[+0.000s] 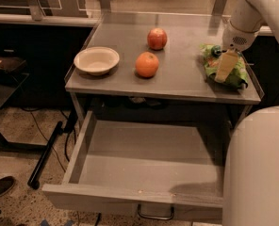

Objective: Place green rice chip bag into top drawer

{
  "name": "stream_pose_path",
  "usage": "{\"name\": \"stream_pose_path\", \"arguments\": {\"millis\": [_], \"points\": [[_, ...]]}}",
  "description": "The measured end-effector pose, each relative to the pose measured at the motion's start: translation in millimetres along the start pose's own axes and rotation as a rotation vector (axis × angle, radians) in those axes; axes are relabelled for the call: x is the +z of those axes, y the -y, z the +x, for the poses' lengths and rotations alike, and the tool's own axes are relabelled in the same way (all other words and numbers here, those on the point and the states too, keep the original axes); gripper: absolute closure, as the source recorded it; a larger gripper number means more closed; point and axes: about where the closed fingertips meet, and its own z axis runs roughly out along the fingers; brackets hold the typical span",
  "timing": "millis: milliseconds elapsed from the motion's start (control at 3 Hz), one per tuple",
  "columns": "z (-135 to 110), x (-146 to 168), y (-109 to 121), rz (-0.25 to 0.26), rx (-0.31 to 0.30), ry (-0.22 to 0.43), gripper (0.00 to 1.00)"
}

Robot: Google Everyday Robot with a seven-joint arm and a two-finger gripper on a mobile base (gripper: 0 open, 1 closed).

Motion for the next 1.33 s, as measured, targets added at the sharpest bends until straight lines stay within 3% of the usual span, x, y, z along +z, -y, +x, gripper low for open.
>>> {"name": "stream_pose_path", "arguments": {"millis": [1000, 1333], "points": [[1.3, 0.2, -1.0, -0.026, 0.012, 0.029, 1.0], [-7.2, -10.5, 5.8, -0.007, -0.004, 0.084, 1.0]]}}
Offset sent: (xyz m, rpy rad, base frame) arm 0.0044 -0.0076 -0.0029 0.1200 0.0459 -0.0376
